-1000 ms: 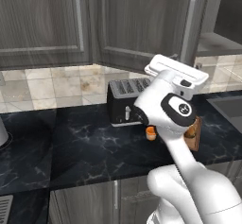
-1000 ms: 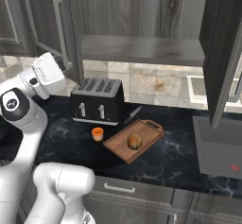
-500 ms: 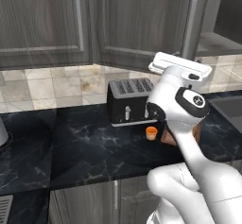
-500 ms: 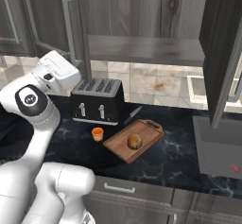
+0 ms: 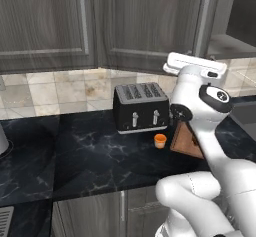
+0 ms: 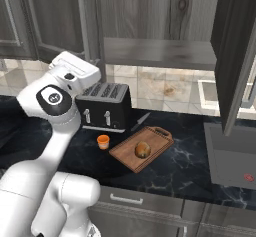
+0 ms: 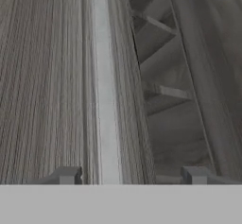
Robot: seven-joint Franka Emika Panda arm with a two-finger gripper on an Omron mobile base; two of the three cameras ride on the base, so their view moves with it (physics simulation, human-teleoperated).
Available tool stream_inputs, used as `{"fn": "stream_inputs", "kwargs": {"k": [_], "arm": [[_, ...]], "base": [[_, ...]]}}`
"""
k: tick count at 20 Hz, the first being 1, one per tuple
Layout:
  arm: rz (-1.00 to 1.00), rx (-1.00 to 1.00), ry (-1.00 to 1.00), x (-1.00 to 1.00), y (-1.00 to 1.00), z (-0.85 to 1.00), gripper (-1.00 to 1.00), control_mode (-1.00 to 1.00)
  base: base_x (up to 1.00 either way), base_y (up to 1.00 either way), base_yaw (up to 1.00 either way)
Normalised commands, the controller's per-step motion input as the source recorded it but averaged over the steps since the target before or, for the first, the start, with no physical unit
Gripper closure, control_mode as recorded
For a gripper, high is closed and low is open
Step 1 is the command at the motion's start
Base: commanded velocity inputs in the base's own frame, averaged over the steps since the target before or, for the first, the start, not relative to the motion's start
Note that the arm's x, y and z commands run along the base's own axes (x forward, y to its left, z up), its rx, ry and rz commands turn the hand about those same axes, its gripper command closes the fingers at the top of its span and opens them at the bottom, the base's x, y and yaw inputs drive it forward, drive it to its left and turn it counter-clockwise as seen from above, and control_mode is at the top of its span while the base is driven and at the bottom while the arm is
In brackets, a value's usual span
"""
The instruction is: Pick the bread, place it on the cutting board, pick the jam, place it on the counter, and close the cabinet.
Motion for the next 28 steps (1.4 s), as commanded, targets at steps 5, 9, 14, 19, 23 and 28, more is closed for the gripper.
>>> {"fn": "stream_inputs", "kwargs": {"k": [5,9,14,19,23,28], "arm": [[0.11,0.0,0.0,0.41,-0.2,0.0,-1.0,-1.0],[0.11,0.0,0.0,0.39,-0.18,0.0,-1.0,-1.0],[0.11,0.0,0.0,0.31,-0.1,0.0,-1.0,-1.0],[0.11,0.0,0.0,0.18,-0.06,0.0,-1.0,-1.0],[0.12,0.0,0.0,0.26,-0.06,0.0,-1.0,-1.0],[0.11,0.0,0.0,0.29,-0.01,0.0,-1.0,-1.0]], "base": [[0.0,0.0,0.0],[0.0,0.0,0.0],[0.0,0.0,0.0],[0.0,0.0,0.0],[0.0,0.0,0.0],[0.0,0.0,0.0]]}}
